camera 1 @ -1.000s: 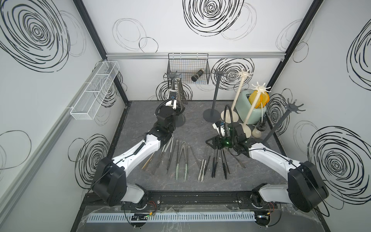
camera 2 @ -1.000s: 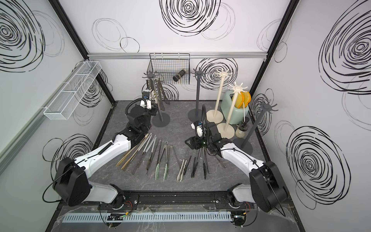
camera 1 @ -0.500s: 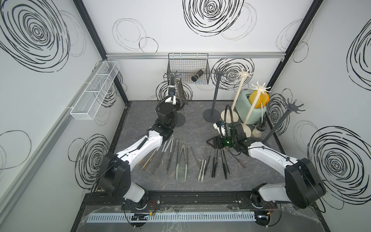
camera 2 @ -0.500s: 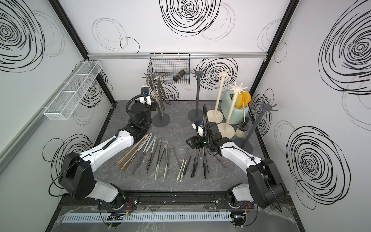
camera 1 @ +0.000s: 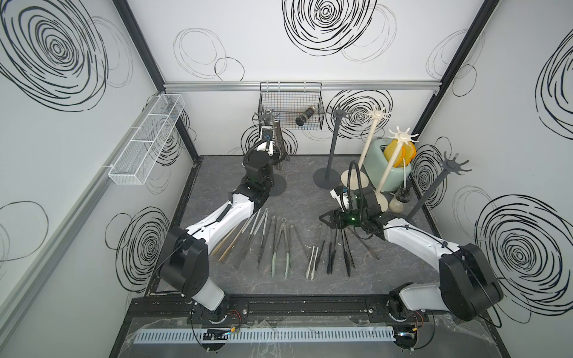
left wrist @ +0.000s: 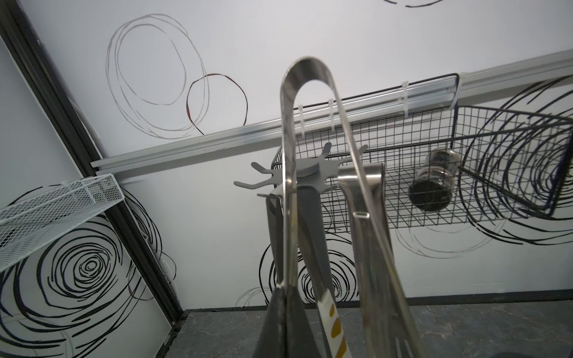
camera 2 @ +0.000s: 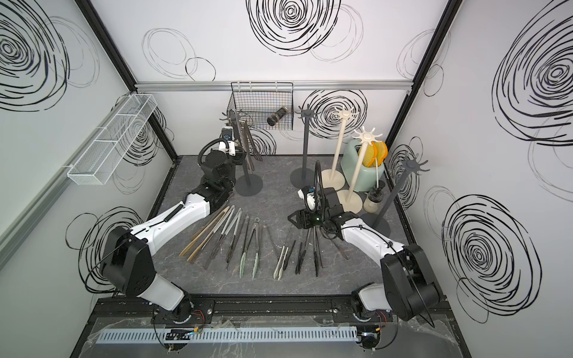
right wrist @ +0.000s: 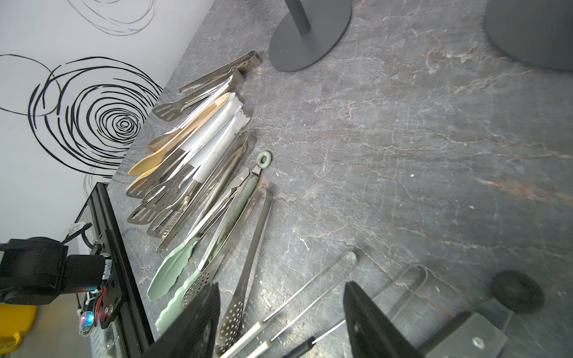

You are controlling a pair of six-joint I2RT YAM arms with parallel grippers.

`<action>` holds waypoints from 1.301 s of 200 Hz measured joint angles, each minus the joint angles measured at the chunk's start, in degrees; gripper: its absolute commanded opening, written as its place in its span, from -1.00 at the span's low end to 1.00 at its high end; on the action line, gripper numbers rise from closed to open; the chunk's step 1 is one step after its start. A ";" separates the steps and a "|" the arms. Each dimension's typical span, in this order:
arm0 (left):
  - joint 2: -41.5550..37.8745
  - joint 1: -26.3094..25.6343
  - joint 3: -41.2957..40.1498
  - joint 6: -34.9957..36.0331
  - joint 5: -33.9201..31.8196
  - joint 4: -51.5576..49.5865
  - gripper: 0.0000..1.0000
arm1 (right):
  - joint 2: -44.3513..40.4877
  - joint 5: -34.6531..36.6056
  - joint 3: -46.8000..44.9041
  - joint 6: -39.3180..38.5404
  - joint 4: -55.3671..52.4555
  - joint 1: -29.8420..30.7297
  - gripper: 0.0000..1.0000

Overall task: Hang food tongs on kitchen utensil racks
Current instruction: Hang the food tongs on the rack.

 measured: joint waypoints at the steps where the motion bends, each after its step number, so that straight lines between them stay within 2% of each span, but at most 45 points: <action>1: 0.04 0.02 0.02 0.00 0.00 -0.02 -1.00 | 0.00 0.00 0.00 0.00 0.02 0.00 0.32; 60: 3.15 0.17 0.74 0.74 -0.87 -1.38 -1.00 | 0.04 -0.72 -0.46 0.00 0.74 -0.33 0.32; 145: 3.45 -1.42 0.66 3.13 -5.09 -1.11 -1.00 | 0.31 -1.77 -1.18 0.02 1.68 -0.37 0.32; 247: 3.45 -1.68 -3.80 2.84 -8.31 2.32 -1.00 | 0.44 -2.36 -1.84 0.02 2.54 -0.74 0.32; 260: 3.45 -1.79 -4.24 2.73 -8.31 3.13 -0.95 | 0.66 -2.49 -1.84 0.04 2.56 -0.81 0.33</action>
